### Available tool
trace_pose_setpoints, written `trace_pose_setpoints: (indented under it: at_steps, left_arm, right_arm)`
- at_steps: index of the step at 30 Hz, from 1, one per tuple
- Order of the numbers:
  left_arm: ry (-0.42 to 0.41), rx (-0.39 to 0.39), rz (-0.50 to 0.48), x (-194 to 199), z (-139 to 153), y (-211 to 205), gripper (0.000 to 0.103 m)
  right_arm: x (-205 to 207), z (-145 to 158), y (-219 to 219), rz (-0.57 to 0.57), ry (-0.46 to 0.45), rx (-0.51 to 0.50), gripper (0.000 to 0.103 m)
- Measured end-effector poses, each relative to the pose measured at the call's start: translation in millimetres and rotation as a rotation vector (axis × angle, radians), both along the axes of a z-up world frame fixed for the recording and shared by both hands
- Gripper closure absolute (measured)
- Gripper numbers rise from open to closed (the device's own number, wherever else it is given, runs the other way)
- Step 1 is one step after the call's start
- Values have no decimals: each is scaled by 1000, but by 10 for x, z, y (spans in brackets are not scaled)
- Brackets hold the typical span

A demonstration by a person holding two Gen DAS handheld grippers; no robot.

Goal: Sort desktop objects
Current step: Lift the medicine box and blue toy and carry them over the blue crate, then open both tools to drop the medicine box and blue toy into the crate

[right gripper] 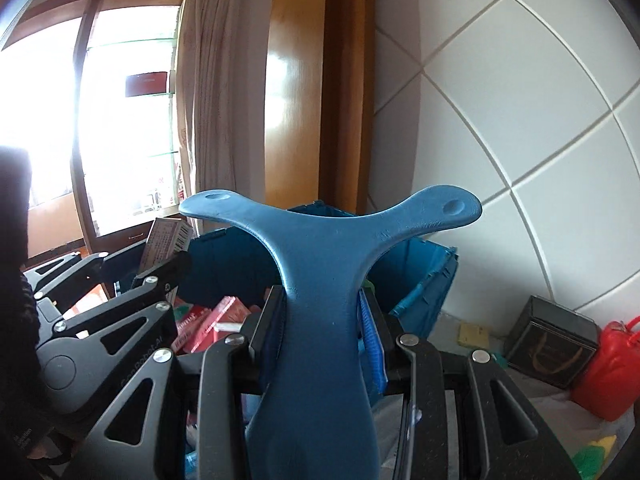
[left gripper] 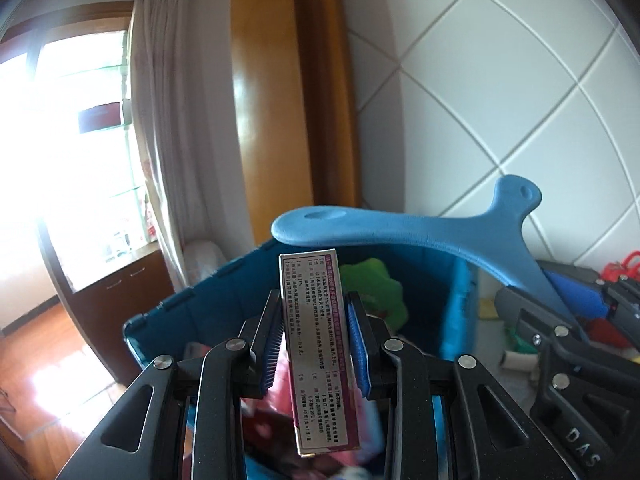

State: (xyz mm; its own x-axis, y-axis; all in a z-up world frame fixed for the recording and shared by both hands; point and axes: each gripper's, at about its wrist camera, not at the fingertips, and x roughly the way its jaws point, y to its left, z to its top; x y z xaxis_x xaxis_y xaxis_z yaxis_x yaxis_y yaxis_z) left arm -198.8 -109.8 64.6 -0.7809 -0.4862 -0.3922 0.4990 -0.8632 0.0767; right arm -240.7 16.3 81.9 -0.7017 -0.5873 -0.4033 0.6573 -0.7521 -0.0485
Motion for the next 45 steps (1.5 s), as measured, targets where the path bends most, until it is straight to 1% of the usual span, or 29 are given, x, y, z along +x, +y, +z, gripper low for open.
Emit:
trace_pose_setpoints:
  at_steps: [2, 5, 10, 13, 14, 19, 21, 22, 23, 24, 25, 29, 31, 33, 35, 36, 43, 45]
  left_arm:
    - [-14, 16, 15, -50, -47, -253, 73]
    - [-52, 46, 34, -170, -181, -634, 73]
    - [-121, 105, 57, -361, -404, -1044, 73]
    - [-163, 133, 70, -455, -557, -1236, 73]
    - [-177, 143, 74, -485, -606, -1304, 73]
    - [-206, 174, 84, -527, -679, -1426, 72]
    - [-212, 194, 85, -534, -708, -1497, 66]
    - [-214, 200, 82, -534, -718, -1505, 56]
    - [-212, 202, 80, -552, -720, -1515, 51]
    - [-209, 200, 79, -546, -713, -1480, 44]
    - [-208, 197, 78, -536, -723, -1462, 42]
    - [-216, 197, 69, -550, -745, -1431, 37]
    - [-218, 196, 70, -548, -736, -1423, 37]
    - [-217, 198, 76, -516, -738, -1421, 37]
    - [-214, 203, 79, -494, -748, -1471, 36]
    - [-212, 204, 79, -475, -745, -1462, 36]
    - [-201, 198, 70, -336, -755, -1336, 36]
    - [-196, 198, 64, -294, -762, -1295, 36]
  right_arm:
    - [-77, 14, -279, 13, -6, 11, 67]
    - [-225, -94, -656, 47, -42, 36, 67]
    - [-464, -292, -1189, 78, -112, 107, 67]
    - [-588, -378, -1419, 79, -132, 149, 67]
    - [-605, -407, -1428, 78, -136, 160, 67]
    - [-696, -496, -1566, 77, -156, 199, 67]
    - [-710, -523, -1598, 77, -161, 210, 67]
    - [-705, -535, -1596, 78, -162, 214, 67]
    - [-709, -542, -1574, 78, -163, 216, 67]
    - [-713, -549, -1551, 78, -165, 219, 66]
    - [-700, -551, -1553, 78, -164, 223, 66]
    - [-673, -547, -1557, 73, -155, 229, 66]
    - [-666, -544, -1542, 61, -148, 237, 57]
    - [-661, -539, -1518, 41, -136, 245, 36]
    - [-659, -535, -1472, 37, -136, 238, 26]
    - [-645, -529, -1442, 35, -135, 235, 25]
    - [-547, -523, -1250, 6, -125, 224, 25]
    - [-512, -540, -1203, -1, -121, 228, 21]
